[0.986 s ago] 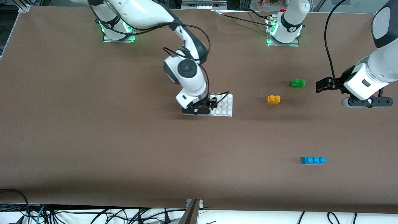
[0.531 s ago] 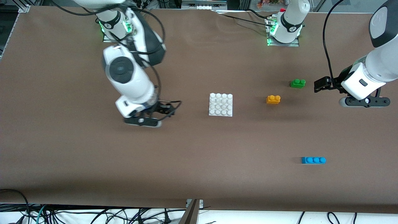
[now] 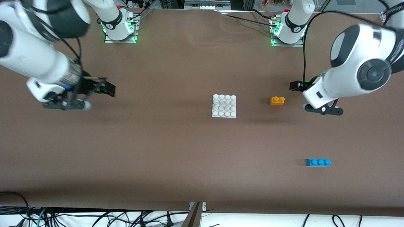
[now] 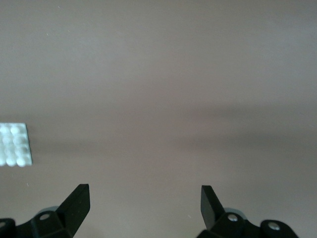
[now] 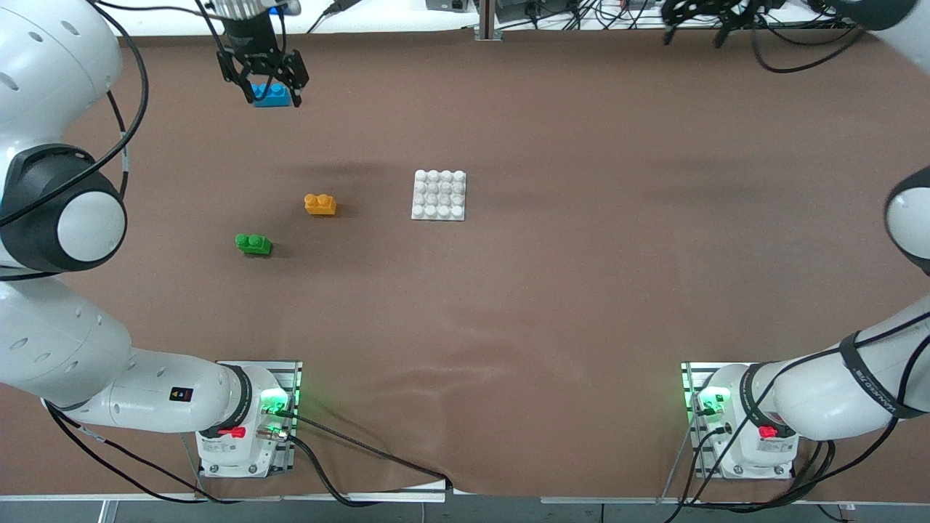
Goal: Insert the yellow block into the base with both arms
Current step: 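Release the plate and retract the right gripper while the left gripper reaches, then lower the left gripper over the yellow block and grasp it, then lift the yellow block and carry it over the white plate, then press the yellow block down onto the plate's studs with the left gripper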
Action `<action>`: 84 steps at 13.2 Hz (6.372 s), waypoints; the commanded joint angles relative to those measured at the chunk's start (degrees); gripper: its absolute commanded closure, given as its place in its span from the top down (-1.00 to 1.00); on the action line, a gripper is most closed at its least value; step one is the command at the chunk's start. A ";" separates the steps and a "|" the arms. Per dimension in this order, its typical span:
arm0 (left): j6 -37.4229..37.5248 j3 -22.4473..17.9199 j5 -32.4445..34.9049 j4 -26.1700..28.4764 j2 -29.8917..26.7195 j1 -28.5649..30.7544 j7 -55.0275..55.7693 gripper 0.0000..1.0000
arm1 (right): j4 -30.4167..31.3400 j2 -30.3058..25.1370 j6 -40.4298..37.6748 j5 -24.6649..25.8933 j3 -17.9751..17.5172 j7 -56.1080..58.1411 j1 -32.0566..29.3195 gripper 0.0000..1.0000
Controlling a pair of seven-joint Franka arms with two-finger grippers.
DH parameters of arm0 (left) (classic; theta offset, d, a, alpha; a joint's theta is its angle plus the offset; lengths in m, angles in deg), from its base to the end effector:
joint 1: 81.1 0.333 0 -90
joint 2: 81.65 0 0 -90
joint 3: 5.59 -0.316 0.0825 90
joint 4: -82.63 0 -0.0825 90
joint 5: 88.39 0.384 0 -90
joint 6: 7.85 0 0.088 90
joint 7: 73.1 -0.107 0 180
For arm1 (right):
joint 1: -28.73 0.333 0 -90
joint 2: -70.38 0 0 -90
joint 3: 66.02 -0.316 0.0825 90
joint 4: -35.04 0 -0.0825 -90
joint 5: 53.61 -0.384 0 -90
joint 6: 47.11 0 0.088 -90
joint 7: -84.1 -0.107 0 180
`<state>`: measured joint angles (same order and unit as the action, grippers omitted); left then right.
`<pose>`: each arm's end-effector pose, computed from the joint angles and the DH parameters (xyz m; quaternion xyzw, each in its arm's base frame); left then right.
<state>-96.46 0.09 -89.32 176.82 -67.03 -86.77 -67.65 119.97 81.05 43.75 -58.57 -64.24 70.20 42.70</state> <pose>0.5841 -0.1143 0.4422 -0.9831 0.0501 0.1759 0.0051 0.5927 0.1390 0.5594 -0.9982 0.0172 0.0493 0.0300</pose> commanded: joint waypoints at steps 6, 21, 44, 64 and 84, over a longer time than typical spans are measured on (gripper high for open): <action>-31.23 1.00 -0.21 30.41 -7.23 0.22 -0.97 1.00 | 9.73 -14.27 -7.53 2.58 -7.14 12.66 -13.53 0.99; -56.23 1.96 -0.21 43.10 -1.62 -0.22 0.52 1.00 | 7.44 -11.81 -4.45 4.70 -5.12 9.26 -13.09 0.99; -26.64 9.42 1.11 19.14 -1.36 -1.01 4.28 -0.58 | 13.69 -15.15 3.80 4.17 -5.03 8.54 -13.09 0.99; -30.31 13.57 6.82 3.99 18.77 -14.37 24.43 -0.57 | 13.69 -14.98 4.07 3.64 -5.03 8.45 -13.09 0.99; -34.44 13.48 6.91 4.25 22.21 -16.13 27.06 -0.50 | 13.69 -15.06 3.80 3.47 -5.12 8.01 -13.09 0.99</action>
<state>-130.50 13.70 -83.80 181.66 -46.11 -102.44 -42.51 133.36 66.73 47.74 -54.53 -69.13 79.28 29.74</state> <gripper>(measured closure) 0.366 0.000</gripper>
